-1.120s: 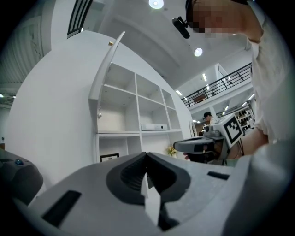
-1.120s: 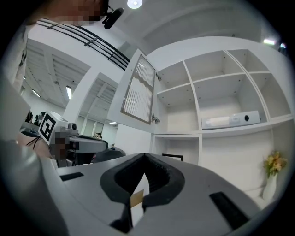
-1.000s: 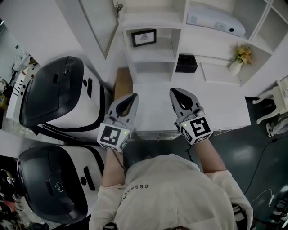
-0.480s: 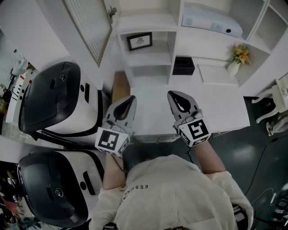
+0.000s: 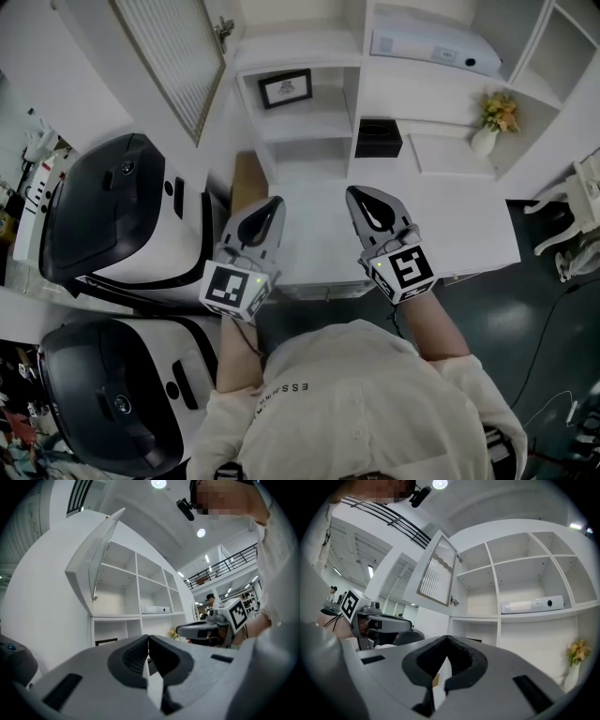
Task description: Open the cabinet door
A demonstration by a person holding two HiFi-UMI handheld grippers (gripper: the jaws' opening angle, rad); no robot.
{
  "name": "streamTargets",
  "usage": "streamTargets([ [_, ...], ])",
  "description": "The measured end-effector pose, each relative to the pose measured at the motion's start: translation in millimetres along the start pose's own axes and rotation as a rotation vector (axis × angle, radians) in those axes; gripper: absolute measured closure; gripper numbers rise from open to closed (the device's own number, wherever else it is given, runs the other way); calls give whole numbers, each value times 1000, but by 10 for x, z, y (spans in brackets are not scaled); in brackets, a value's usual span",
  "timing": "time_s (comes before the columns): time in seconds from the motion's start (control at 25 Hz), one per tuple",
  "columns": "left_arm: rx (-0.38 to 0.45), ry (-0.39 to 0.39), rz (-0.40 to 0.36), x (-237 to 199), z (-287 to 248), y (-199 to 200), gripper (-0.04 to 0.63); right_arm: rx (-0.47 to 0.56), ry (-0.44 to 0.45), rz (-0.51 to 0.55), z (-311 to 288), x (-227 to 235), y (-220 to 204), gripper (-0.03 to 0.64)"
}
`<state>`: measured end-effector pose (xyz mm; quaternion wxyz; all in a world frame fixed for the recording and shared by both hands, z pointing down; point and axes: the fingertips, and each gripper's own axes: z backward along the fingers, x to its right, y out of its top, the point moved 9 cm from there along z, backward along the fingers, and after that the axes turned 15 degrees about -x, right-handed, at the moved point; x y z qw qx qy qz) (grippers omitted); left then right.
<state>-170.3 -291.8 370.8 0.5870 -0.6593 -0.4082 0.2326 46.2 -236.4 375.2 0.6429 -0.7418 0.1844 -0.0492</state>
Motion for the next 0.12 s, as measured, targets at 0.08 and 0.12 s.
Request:
streamTargets([
  [0.08,0,-1,-4,4,-13,9,592,-2,1,-3,12,11,-8,603],
  [0.12,0,-2,-6,7,-19,12,592,-4,2,-5,18,15,-15,603],
])
